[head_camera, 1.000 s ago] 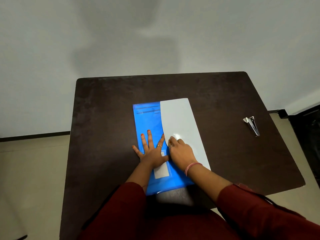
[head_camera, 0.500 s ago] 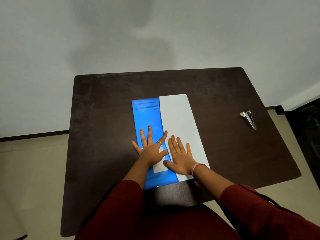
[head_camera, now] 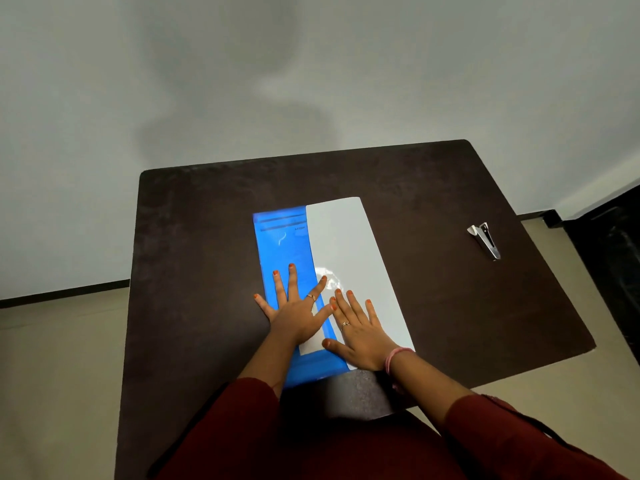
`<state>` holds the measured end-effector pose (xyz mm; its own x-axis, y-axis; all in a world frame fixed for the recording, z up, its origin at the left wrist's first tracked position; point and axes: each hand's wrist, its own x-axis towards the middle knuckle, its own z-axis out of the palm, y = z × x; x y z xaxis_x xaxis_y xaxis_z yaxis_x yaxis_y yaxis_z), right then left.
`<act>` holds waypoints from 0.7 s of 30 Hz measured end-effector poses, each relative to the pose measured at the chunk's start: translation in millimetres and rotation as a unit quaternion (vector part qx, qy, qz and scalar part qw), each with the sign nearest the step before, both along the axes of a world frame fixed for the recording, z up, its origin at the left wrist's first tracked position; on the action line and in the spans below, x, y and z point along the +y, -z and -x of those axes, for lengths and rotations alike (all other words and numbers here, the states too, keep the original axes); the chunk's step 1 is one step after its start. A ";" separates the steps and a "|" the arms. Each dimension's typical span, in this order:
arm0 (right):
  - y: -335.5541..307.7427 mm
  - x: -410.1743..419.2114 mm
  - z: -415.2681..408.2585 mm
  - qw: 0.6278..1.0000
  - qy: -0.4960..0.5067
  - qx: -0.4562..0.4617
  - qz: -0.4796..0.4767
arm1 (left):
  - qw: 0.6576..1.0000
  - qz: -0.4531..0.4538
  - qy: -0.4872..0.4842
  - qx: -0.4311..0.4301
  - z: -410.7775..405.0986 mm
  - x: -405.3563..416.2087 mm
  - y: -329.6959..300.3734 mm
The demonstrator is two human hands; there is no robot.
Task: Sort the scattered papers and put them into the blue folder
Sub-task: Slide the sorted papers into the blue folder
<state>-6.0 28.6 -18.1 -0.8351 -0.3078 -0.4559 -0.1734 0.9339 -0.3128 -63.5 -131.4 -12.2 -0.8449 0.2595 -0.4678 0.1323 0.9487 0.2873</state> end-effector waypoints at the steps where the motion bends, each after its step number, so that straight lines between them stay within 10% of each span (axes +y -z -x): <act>1: -1.4 1.6 -0.4 1.000 0.003 0.001 0.014 | 1.000 0.006 -0.011 0.012 -3.8 3.2 -1.7; 15: -11.8 66.2 17.7 0.998 0.047 0.036 0.022 | 0.999 0.027 -0.026 0.029 -38.7 48.8 0.7; 21: -29.2 142.6 40.4 0.926 0.322 0.155 0.120 | 0.998 0.028 -0.060 0.023 -35.8 64.2 -2.1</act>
